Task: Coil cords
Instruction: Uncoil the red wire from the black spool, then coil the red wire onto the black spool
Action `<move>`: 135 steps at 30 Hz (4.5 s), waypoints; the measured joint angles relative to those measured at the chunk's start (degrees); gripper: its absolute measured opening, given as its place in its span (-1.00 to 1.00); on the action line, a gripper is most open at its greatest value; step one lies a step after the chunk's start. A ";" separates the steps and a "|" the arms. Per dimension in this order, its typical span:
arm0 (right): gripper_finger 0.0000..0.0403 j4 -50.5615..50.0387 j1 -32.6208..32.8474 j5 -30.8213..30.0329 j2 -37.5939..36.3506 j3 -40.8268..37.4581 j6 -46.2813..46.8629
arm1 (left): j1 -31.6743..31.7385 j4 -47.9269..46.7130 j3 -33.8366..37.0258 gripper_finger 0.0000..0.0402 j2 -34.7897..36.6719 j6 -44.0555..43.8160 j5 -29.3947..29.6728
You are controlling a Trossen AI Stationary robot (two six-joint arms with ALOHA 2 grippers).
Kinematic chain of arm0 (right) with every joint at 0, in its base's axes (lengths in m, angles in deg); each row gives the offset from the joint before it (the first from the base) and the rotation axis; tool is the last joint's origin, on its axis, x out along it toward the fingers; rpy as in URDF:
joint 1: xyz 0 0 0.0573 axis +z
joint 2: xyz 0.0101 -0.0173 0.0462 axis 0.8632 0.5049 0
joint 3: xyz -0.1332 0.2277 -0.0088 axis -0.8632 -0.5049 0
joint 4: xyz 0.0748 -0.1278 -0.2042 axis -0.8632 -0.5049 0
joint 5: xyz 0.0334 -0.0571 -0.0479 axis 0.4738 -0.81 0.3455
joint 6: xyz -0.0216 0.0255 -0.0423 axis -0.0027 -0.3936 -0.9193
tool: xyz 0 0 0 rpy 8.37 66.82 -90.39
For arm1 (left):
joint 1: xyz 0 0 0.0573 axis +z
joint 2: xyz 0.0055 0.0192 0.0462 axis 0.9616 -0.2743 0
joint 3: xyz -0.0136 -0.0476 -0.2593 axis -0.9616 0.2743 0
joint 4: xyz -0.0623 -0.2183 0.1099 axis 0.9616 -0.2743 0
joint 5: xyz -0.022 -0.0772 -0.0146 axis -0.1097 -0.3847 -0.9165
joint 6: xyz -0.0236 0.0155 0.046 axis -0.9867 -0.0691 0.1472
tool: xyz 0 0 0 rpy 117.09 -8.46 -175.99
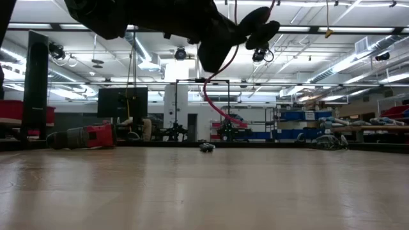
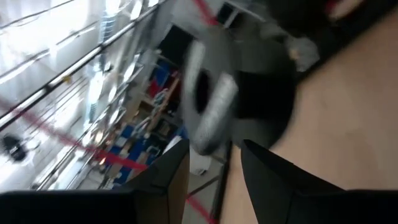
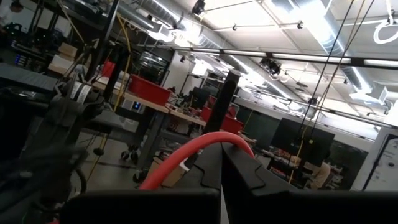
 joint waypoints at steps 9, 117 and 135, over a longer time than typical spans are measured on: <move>-1.00 -0.17 0.01 0.06 0.01 0.00 -0.08 | -0.46 4.60 -0.07 -0.27 -0.09 1.03 1.35; -0.42 -5.67 -2.36 24.45 6.60 0.00 26.89 | -4.73 32.43 23.36 -1.00 23.71 -39.56 -14.42; -0.42 -9.01 -5.00 27.36 6.62 -0.02 29.95 | -1.38 28.32 23.36 -1.00 23.71 -44.37 -19.91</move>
